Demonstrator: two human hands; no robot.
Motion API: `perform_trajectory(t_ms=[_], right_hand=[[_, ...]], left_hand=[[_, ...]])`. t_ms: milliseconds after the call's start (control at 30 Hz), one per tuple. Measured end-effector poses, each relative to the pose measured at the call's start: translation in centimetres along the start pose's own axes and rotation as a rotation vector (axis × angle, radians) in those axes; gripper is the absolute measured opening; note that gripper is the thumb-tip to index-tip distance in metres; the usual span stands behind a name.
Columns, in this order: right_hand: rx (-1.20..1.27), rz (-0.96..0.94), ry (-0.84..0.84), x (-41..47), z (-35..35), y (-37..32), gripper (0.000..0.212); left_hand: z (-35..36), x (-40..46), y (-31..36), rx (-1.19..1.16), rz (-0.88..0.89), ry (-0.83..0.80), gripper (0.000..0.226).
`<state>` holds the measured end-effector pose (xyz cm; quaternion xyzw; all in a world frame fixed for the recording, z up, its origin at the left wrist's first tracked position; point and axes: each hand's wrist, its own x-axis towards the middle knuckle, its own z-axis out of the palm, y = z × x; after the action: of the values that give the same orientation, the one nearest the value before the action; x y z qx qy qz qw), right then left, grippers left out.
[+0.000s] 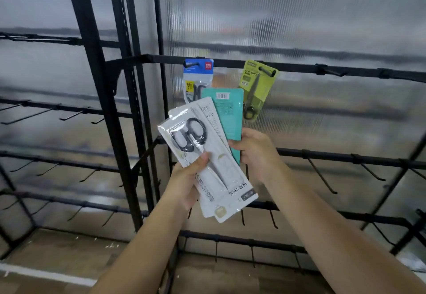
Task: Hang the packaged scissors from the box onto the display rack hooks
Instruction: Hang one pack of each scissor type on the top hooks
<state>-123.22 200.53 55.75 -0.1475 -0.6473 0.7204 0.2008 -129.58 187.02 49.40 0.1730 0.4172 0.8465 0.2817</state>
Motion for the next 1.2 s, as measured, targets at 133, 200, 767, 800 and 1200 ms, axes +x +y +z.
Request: perform_trajectory(t_ms=[133,200,767,800,1200], right_hand=[[0.021,-0.066,0.176,-0.1,-1.1,-0.1,0.026],[0.049,-0.18,0.203,-0.3,-1.7,-0.1,0.026],[-0.345,-0.464,0.042,-1.5,-1.5,1.5,0.039],[-0.269,-0.396,-0.009,-1.6,-1.3,1.2,0.041],[0.097,-0.133,0.043,-1.9,-2.7,0.0,0.047]], left_hand=[[-0.3,0.3,0.2,0.012,0.03,0.016,0.034],[-0.7,0.4,0.3,0.014,0.04,0.061,0.035],[-0.8,-0.1,-0.2,0.04,-0.062,0.031,0.042],[-0.9,-0.2,-0.1,0.038,-0.053,0.029,0.042],[0.1,-0.1,0.0,0.092,0.033,0.059,0.039]])
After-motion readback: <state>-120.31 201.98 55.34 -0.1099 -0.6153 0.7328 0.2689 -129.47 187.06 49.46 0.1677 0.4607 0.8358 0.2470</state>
